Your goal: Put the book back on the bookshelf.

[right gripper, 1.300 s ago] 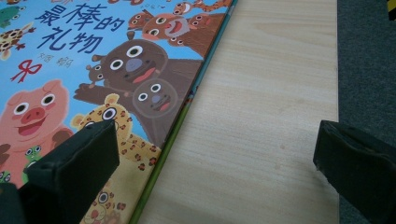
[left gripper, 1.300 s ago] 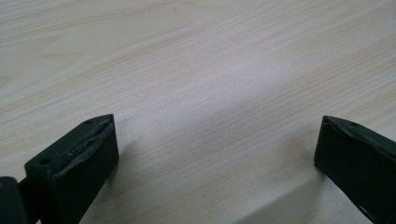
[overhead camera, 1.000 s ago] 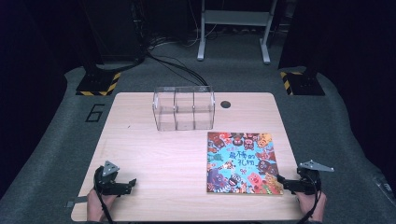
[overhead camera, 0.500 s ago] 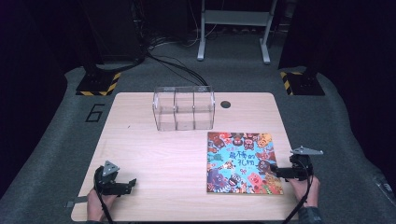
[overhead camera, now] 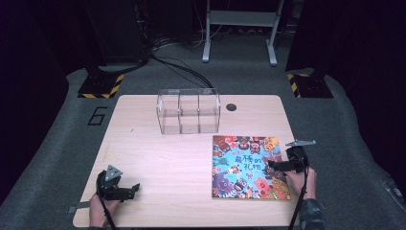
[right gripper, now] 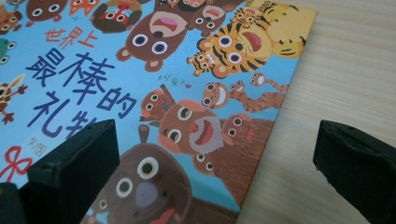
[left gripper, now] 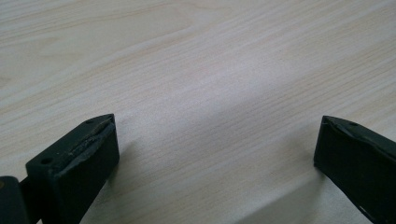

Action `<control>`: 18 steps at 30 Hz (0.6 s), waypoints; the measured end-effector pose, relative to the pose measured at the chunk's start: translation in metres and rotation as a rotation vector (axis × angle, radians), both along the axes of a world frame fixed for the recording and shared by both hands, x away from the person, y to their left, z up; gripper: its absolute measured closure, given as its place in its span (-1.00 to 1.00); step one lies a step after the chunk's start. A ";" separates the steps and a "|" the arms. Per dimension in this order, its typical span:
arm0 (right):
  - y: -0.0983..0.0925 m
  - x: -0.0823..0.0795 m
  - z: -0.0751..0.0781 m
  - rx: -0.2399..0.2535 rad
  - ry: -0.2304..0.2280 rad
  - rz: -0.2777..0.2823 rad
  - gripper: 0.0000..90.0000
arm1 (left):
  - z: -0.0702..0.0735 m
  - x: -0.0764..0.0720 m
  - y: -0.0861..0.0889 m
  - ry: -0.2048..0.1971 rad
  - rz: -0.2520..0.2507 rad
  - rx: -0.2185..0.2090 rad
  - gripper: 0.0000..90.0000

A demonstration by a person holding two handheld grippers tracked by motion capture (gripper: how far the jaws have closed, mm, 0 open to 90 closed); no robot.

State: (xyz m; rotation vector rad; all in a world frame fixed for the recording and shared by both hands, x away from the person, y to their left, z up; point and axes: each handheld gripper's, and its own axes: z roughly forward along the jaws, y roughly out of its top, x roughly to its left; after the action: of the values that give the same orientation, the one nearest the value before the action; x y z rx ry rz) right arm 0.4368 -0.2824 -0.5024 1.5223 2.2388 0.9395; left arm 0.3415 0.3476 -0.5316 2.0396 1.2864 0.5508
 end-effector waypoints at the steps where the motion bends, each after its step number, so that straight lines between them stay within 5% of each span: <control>1: 0.001 0.003 -0.002 0.001 0.015 -0.003 -0.97 | 0.000 0.000 0.000 0.000 0.000 0.000 -1.00; 10: 0.001 0.012 -0.007 0.012 0.034 -0.008 -0.50 | 0.000 0.000 0.000 0.000 0.000 0.000 -1.00; 18: 0.000 0.011 -0.006 0.017 0.032 -0.006 -0.42 | 0.000 0.000 0.000 -0.001 0.000 0.001 -1.00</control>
State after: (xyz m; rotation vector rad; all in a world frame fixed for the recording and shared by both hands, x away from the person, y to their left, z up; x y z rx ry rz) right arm 0.4476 -0.2822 -0.5089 1.5612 2.2520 0.9419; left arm 0.3415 0.3476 -0.5316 2.0402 1.2856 0.5529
